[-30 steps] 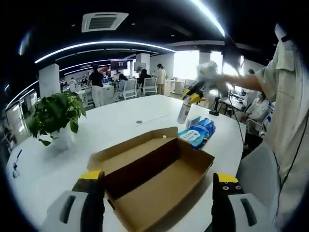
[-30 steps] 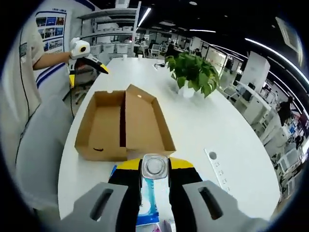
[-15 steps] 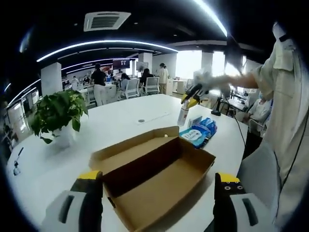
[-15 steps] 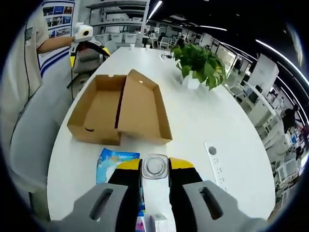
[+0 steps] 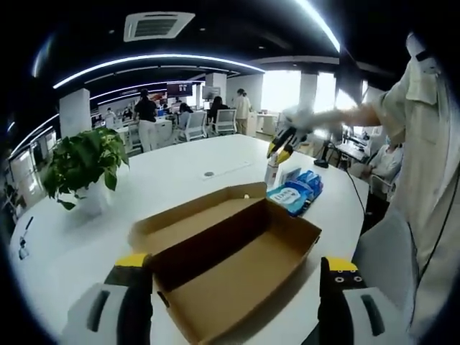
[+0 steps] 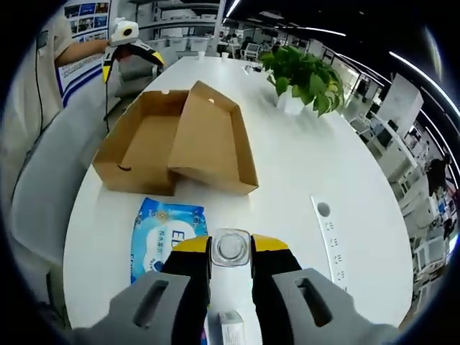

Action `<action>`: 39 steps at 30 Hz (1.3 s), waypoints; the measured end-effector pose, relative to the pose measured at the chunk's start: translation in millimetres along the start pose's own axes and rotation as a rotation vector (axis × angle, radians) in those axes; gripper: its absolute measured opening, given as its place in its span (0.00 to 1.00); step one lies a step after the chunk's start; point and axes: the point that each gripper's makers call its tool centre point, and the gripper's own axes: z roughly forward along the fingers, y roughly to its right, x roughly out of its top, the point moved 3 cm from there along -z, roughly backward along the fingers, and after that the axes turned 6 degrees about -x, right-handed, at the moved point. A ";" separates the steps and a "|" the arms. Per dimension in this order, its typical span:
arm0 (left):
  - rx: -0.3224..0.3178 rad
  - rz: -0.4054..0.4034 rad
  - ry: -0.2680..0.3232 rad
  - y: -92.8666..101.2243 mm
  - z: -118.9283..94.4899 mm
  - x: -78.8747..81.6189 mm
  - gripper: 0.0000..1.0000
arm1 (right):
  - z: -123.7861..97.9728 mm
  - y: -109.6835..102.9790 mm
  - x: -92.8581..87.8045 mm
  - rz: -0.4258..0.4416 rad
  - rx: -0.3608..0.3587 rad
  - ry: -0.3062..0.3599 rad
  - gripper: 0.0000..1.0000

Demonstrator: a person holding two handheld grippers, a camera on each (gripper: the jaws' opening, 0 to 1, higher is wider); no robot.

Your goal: Operate the shoe box by opening the lid, removing the specified soft item, and placing it in the target area until the item is outside and the box remains undamaged.

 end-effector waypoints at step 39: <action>0.003 -0.050 -0.030 1.2 5.0 -18.4 0.96 | 17.2 0.7 -20.0 -0.063 0.074 -0.041 0.25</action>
